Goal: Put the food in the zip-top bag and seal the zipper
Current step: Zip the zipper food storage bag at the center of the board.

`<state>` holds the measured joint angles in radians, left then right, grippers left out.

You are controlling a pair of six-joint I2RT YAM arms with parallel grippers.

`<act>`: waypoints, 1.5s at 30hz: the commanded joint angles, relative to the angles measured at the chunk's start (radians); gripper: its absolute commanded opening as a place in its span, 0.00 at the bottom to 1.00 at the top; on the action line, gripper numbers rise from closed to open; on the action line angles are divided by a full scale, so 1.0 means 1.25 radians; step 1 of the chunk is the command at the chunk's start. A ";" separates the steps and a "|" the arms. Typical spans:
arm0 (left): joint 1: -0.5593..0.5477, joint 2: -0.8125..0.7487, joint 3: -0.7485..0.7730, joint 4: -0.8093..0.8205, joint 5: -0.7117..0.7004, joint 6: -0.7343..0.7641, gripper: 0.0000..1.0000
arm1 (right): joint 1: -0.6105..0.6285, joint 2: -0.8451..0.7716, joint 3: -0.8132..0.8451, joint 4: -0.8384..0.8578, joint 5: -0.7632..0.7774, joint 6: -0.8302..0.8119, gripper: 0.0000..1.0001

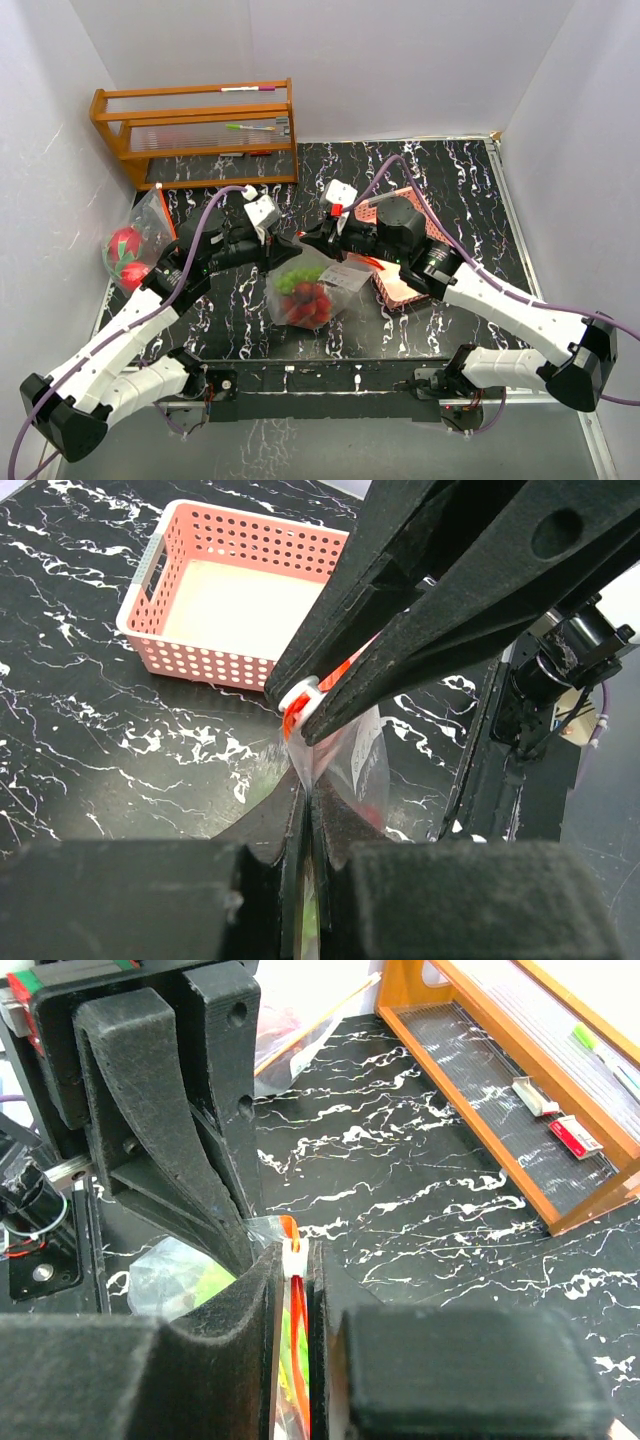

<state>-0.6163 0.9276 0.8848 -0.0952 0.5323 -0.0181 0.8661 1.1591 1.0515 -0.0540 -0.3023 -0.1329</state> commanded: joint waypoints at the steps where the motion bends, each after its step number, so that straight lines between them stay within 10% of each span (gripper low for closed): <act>1: 0.003 -0.044 0.036 0.005 0.017 0.010 0.00 | 0.000 -0.032 0.010 0.012 0.064 -0.005 0.08; 24: 0.003 -0.084 0.007 0.064 0.082 0.009 0.00 | 0.000 -0.049 -0.019 -0.013 0.011 0.014 0.08; 31: 0.003 -0.039 0.017 0.060 0.202 0.094 0.16 | 0.000 0.012 0.073 -0.096 -0.082 -0.021 0.08; 45: 0.003 -0.015 -0.018 0.078 0.244 0.122 0.00 | 0.000 -0.030 0.070 -0.108 -0.089 -0.033 0.08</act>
<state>-0.6067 0.8951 0.8524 -0.0330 0.7536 0.1204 0.8639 1.1576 1.0904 -0.2249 -0.4019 -0.1577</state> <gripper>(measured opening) 0.022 0.129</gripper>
